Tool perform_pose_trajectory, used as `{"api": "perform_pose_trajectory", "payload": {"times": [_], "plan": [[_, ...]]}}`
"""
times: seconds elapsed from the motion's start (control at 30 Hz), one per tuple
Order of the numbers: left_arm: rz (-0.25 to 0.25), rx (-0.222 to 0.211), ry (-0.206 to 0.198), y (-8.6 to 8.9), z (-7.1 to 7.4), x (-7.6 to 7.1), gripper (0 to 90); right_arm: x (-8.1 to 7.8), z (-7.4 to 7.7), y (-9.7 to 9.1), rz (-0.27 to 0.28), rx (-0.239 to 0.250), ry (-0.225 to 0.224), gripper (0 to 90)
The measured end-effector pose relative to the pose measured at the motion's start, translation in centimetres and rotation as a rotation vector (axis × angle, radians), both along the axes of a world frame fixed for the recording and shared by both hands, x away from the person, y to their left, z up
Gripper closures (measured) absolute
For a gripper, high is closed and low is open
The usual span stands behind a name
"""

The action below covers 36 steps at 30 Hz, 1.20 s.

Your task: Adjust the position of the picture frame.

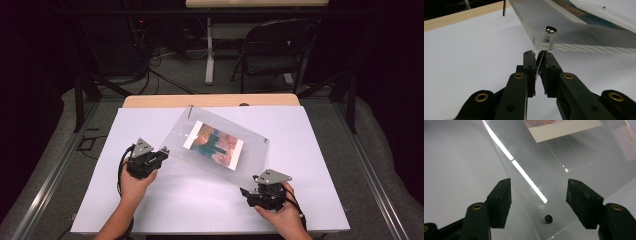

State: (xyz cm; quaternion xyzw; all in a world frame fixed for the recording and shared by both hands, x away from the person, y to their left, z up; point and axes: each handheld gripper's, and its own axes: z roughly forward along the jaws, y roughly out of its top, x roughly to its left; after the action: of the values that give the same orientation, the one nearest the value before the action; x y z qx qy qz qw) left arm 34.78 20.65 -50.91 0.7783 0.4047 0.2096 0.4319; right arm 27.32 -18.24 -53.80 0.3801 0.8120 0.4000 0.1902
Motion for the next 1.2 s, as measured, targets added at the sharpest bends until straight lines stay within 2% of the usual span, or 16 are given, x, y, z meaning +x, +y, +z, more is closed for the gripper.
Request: {"api": "perform_pose_trajectory", "payload": {"times": [0.17, 0.47, 0.5, 0.53, 0.57, 0.67, 0.77, 0.83, 1.0, 1.1, 1.2], "plan": [[0.013, -0.002, -0.001, 0.5, 0.0, -0.5, 82.8, 0.8, 0.0, 0.2, 0.011, -0.007, -0.018, 41.7], [0.029, 0.005, -0.015, 1.0, 0.3, -2.4, 83.0, 3.1, -0.1, 0.2, 0.008, -0.005, -0.002, 45.5], [0.027, 0.009, -0.017, 1.1, 0.2, -2.6, 82.9, 3.9, -0.1, 0.1, 0.010, 0.028, 0.021, 54.5], [0.028, 0.013, -0.018, 1.0, 0.2, -2.8, 82.9, 3.9, -0.1, 0.1, 0.010, 0.028, 0.021, 54.5], [0.029, 0.026, -0.021, 1.0, 0.2, -3.1, 83.0, 4.7, 0.0, 0.1, 0.012, 0.070, 0.057, 56.0], [0.030, 0.028, -0.020, 1.0, 0.2, -3.4, 83.0, 5.5, -0.1, 0.2, 0.017, 0.066, 0.073, 56.6], [0.035, 0.036, -0.027, 0.9, 0.3, -3.8, 82.5, 6.0, -0.7, 0.9, 0.030, 0.015, 0.040, 60.1], [0.034, 0.035, -0.028, 1.0, 0.4, -4.1, 82.3, 6.1, -0.9, 1.1, 0.033, 0.004, 0.044, 60.2], [0.038, 0.024, -0.023, 1.1, 0.5, -4.5, 82.4, 6.7, -0.8, 1.1, 0.021, 0.011, 0.025, 60.2], [0.042, 0.000, -0.021, 1.1, 0.7, -4.9, 82.5, 7.6, -0.7, 1.5, 0.007, -0.003, -0.010, 60.7], [0.041, -0.003, -0.019, 1.1, 0.7, -5.0, 82.6, 8.2, -0.7, 1.6, 0.000, -0.007, -0.021, 60.7]]}}
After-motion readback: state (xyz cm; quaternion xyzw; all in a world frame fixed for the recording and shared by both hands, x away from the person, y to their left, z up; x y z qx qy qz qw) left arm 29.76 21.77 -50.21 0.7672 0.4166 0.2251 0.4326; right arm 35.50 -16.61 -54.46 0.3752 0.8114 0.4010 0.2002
